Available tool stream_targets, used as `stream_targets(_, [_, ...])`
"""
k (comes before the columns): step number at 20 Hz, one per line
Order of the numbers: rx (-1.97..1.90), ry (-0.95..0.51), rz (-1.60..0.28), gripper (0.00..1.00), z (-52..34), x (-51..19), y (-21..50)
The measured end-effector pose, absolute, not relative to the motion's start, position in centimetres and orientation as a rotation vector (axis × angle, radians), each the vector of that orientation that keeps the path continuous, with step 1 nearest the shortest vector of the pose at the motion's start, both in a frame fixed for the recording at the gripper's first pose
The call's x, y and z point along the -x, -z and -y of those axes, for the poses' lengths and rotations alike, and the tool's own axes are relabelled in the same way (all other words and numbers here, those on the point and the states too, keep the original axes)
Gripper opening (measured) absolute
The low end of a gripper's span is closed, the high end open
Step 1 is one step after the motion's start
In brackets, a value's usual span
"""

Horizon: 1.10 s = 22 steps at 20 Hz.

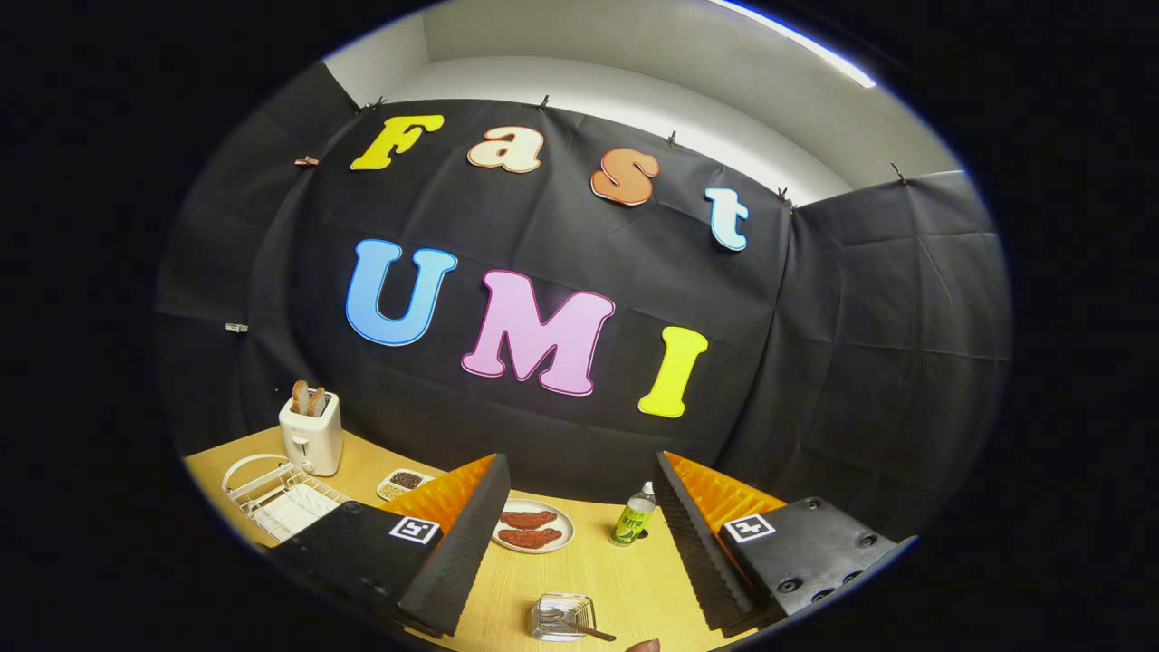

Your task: Take the plate from the dish rack, then take the spoon from the basket and place it into the plate.

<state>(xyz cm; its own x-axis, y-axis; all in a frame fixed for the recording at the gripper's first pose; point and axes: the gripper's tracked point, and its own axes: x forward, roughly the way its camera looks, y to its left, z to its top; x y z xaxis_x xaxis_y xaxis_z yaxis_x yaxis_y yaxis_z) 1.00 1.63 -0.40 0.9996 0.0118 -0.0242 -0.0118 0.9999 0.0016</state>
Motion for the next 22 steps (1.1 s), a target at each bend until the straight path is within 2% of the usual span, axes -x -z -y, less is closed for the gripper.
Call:
stream_targets(7, [-0.088, -0.123, -0.061, 0.97, -6.6, -1.3, -0.2])
stream_targets(13, [-0.132, -0.182, -0.34, 0.93, -13.1, -2.9, 4.9])
stream_targets(18, [-0.105, -0.175, -0.585, 0.81, -17.1, -4.2, 11.2])
stream_targets(21, [-0.072, -0.131, -0.706, 0.69, -18.3, -4.9, 14.4])
stream_targets(22, [-0.068, -0.115, -0.733, 0.67, -18.7, -5.1, 15.0])
